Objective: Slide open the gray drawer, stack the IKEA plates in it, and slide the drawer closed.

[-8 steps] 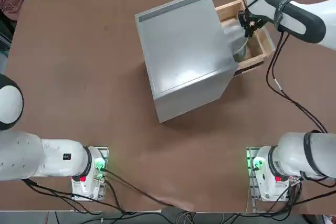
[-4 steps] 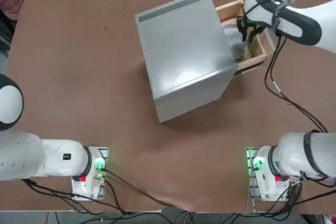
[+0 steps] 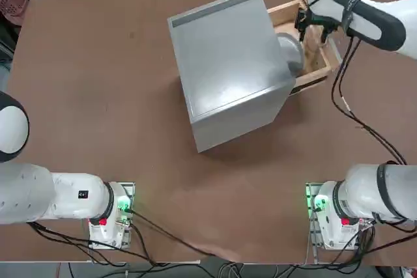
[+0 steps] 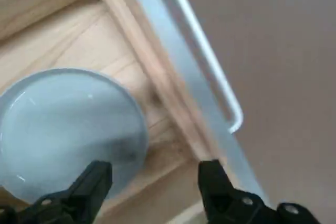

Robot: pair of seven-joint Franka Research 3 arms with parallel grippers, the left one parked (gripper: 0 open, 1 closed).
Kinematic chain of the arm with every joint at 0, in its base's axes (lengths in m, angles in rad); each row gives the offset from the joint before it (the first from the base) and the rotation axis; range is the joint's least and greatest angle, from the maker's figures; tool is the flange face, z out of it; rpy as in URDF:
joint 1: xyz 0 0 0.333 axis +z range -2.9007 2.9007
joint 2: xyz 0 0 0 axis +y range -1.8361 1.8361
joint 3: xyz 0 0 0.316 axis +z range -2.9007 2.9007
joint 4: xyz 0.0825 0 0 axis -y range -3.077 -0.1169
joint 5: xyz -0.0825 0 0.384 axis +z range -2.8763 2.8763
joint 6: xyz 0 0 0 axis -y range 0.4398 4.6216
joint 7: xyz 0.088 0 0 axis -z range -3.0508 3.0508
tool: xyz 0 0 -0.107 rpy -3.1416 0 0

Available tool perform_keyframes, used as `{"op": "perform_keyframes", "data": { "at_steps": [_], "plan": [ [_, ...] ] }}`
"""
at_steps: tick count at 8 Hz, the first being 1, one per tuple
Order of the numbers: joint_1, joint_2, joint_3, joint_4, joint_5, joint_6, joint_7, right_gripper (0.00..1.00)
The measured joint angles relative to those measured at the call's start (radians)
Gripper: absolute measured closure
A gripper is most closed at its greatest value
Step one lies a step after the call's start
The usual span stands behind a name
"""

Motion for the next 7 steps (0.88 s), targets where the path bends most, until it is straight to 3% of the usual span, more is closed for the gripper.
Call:
{"op": "perform_keyframes", "data": {
  "at_steps": [2, 4, 7],
  "plan": [
    [-0.100, -0.008, -0.007, 0.087, -0.001, -0.078, -0.227, 0.00],
    [-0.211, -0.001, -0.012, 0.123, -0.001, -0.082, -0.453, 0.06],
    [-0.311, 0.094, -0.015, 0.178, -0.001, -0.071, -0.691, 0.15]
  ]
}}
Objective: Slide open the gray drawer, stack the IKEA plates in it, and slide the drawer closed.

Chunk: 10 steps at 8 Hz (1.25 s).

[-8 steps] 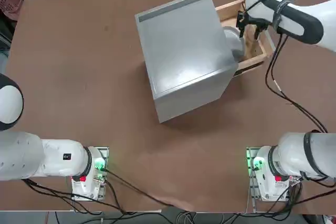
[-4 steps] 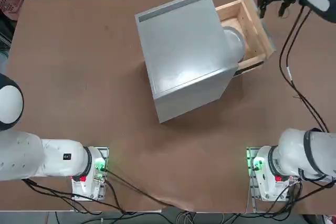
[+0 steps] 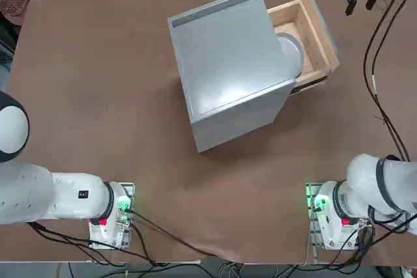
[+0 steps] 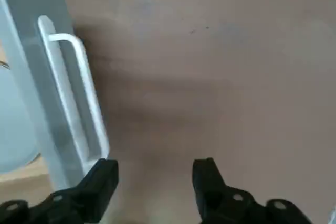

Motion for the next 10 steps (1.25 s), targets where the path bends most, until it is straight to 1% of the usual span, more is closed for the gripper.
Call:
{"op": "perform_keyframes", "data": {
  "at_steps": [3, 4, 6, 8, 9, 10],
  "plan": [
    [-0.011, 0.104, 0.001, 0.011, 0.002, 0.046, -0.084, 0.14],
    [-0.011, 0.131, 0.002, 0.011, 0.012, 0.062, -0.091, 0.15],
    [-0.010, 0.185, 0.005, 0.011, 0.062, 0.094, -0.095, 0.15],
    [-0.009, 0.227, 0.007, 0.010, 0.124, 0.134, -0.099, 0.26],
    [-0.007, 0.239, 0.010, 0.011, 0.134, 0.153, -0.100, 0.30],
    [-0.005, 0.247, 0.013, 0.008, 0.137, 0.169, -0.100, 0.29]
  ]
}}
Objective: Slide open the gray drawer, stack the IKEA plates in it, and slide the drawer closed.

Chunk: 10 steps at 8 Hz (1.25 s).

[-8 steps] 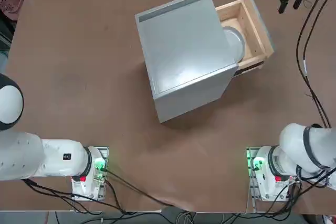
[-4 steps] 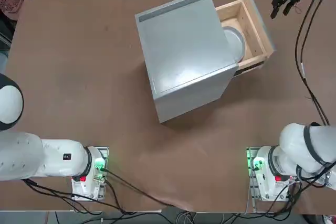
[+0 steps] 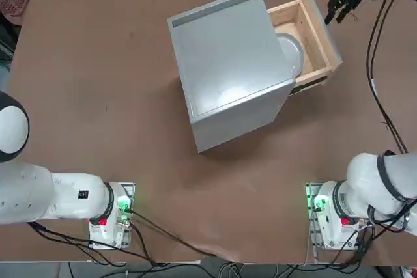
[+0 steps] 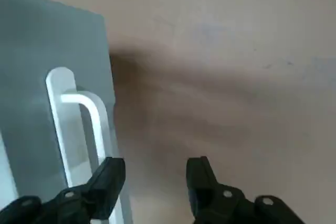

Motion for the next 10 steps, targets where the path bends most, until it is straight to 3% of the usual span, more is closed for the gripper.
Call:
{"op": "perform_keyframes", "data": {
  "at_steps": [2, 4, 6, 7, 10],
  "plan": [
    [0.005, 0.013, 0.000, -0.018, 0.001, 0.031, 0.000, 0.29],
    [0.009, 0.027, 0.002, -0.033, 0.010, 0.046, 0.000, 0.35],
    [0.009, 0.030, 0.002, -0.037, 0.054, 0.048, 0.000, 0.55],
    [0.010, 0.030, 0.003, -0.036, 0.069, 0.049, 0.006, 0.60],
    [0.056, 0.030, 0.005, -0.037, 0.080, 0.064, 0.098, 0.61]
  ]
}}
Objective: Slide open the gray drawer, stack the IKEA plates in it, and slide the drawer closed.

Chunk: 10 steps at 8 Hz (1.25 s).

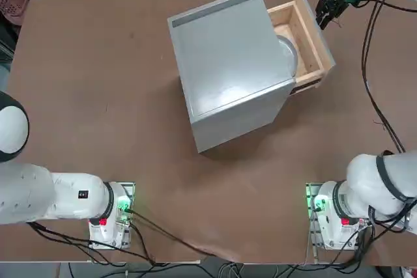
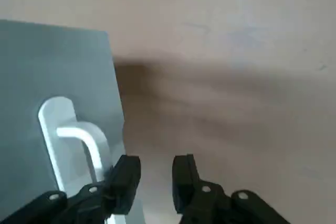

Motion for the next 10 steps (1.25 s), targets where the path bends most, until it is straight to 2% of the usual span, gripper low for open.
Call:
{"op": "perform_keyframes", "data": {
  "at_steps": [4, 10],
  "plan": [
    [0.063, 0.000, 0.002, -0.001, 0.001, 0.002, 0.106, 0.62],
    [0.145, -0.001, 0.004, -0.008, 0.001, 0.002, 0.125, 0.67]
  ]
}}
